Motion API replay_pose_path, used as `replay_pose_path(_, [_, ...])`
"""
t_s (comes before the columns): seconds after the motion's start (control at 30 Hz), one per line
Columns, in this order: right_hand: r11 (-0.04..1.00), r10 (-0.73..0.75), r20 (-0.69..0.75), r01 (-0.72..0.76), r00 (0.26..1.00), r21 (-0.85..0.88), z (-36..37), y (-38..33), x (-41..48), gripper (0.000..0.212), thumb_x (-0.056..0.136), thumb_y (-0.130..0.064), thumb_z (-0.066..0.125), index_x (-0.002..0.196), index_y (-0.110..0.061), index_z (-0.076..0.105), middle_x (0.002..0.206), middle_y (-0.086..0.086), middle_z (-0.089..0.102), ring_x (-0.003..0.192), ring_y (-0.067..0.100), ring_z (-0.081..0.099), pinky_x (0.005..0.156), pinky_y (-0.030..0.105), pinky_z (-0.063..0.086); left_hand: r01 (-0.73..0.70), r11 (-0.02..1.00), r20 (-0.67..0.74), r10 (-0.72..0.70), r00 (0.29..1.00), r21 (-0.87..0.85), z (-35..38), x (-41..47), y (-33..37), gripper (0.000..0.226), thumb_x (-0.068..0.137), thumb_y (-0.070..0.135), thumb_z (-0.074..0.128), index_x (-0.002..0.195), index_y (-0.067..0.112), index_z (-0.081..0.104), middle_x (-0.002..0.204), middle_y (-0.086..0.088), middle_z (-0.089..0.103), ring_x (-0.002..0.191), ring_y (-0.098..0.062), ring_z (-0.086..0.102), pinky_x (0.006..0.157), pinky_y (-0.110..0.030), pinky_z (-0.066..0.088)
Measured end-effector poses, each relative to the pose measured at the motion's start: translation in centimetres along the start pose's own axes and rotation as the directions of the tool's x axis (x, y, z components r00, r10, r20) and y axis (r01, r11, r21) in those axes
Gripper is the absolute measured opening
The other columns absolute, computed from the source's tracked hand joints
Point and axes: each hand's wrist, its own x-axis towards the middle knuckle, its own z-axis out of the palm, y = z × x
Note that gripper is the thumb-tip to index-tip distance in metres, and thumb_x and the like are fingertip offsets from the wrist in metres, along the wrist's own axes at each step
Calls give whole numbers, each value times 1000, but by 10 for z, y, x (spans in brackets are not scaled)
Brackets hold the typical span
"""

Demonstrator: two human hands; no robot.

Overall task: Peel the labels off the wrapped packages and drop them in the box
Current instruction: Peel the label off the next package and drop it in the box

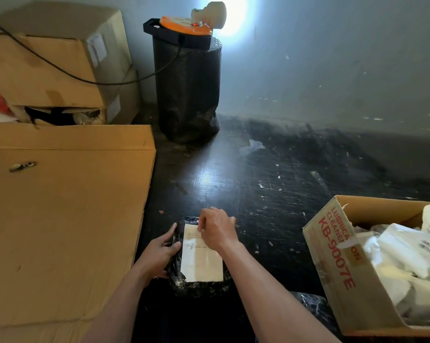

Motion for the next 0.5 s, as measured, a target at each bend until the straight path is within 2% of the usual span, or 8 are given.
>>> replay_pose_path(0.1, [998,-70,-58,70,996,2,2,2,-4,20,91,0,58,84,-20,60,92,-3,61,88,19,57,88,40,41,5,1000,-17,-5,1000,-6,1,3,0,59,104,17,55,151,48,38,113,1,72,99,-22,70,67,-38,59])
replay_pose_path(0.17, [991,-121,-93,127,988,53,5,3,-9,21,91,1,56,84,-18,59,88,-3,60,79,18,57,77,30,41,-9,1000,-43,9,999,18,2,4,0,58,104,17,54,151,47,38,107,1,74,96,-22,71,70,-38,59])
replay_pose_path(0.23, [980,-165,-116,176,980,96,8,2,-17,18,93,0,57,86,-16,59,88,-3,59,76,16,56,71,25,40,-18,1000,-59,20,998,23,3,6,-2,58,104,15,54,151,44,39,102,-1,75,88,-19,69,67,-36,59])
replay_pose_path(0.3, [974,-197,-149,211,969,85,12,5,-26,16,93,-4,60,88,-18,61,89,-5,59,82,16,53,73,27,40,-3,1000,-55,4,999,4,2,6,-4,56,103,15,56,149,44,42,99,-4,75,77,-17,65,56,-32,55])
replay_pose_path(0.4, [969,-214,-195,233,957,79,12,11,-38,13,93,-10,64,90,-23,63,92,-10,62,93,14,51,85,32,43,11,1000,-59,-12,998,-11,2,5,-4,55,103,14,57,147,45,46,90,-2,74,71,-16,63,53,-31,54])
replay_pose_path(0.5, [956,-205,-222,243,953,164,5,11,-49,17,91,-11,69,87,-26,64,90,-15,64,96,11,50,88,37,47,-6,1000,-75,6,997,6,3,3,-2,55,103,12,56,148,42,46,83,-2,71,59,-12,59,47,-27,51])
